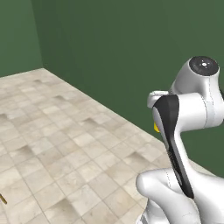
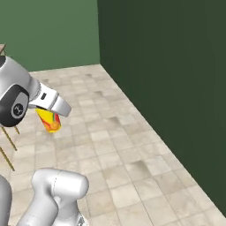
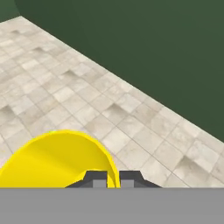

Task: Open the cabinet directly in front. Then move the liquor and the cup to the dining counter with the candle on it.

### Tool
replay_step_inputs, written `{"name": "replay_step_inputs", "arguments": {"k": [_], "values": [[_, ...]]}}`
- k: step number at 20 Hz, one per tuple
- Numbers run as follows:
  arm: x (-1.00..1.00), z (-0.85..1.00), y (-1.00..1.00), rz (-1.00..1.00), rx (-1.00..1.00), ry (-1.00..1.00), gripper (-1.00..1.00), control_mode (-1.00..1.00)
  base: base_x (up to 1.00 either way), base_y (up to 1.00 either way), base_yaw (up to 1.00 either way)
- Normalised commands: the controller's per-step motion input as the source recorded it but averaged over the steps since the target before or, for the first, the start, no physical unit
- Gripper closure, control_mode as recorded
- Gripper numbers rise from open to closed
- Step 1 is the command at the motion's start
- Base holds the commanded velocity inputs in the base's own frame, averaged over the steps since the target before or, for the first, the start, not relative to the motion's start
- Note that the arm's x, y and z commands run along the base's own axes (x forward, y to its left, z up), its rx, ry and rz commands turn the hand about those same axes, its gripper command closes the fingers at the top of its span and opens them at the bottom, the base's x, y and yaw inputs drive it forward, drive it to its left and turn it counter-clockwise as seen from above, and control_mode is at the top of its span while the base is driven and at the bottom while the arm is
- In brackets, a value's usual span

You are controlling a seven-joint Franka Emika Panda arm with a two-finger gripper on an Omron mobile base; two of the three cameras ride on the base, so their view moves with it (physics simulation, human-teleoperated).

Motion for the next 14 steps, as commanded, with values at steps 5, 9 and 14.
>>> {"name": "replay_step_inputs", "arguments": {"k": [5, 9, 14], "values": [[0.00, 0.00, 0.00, 0.00, 0.00, 0.00, 1.00, 1.00, 1.00, 0.33, 0.24], [0.00, 0.00, 0.00, 0.00, 0.00, 0.00, 1.00, 1.00, 1.00, 0.04, 0.28], [0.00, 0.00, 0.00, 0.00, 0.00, 0.00, 1.00, 1.00, 1.00, -0.21, 0.22]]}}
